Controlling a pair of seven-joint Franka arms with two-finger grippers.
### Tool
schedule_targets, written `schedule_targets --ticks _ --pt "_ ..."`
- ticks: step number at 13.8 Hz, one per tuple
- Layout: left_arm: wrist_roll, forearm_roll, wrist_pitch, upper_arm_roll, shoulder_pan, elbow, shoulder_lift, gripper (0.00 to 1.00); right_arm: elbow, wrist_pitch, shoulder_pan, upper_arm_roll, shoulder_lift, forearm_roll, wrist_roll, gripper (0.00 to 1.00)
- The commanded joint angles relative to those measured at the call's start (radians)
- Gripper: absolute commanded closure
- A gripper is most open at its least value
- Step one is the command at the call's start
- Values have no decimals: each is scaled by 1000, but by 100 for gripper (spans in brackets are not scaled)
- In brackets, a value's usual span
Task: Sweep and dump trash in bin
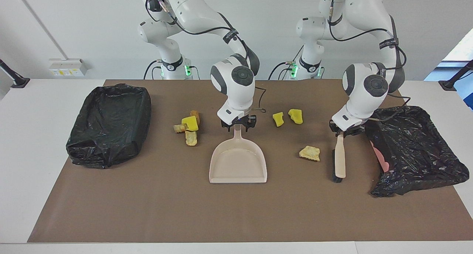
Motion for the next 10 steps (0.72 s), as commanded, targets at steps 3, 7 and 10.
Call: schedule_targets --ticks 3,7,10 --pt "17 6 -22 1 -18 -9 -18 100 -10 -3 -8 3 -27 17 8 55" --pt "55 6 -66 1 -21 -9 -24 100 -11 0 -19 3 -29 28 13 100" --pt "57 6 -66 -1 -21 -9 -24 100 -14 15 -25 1 -56 48 -296 100"
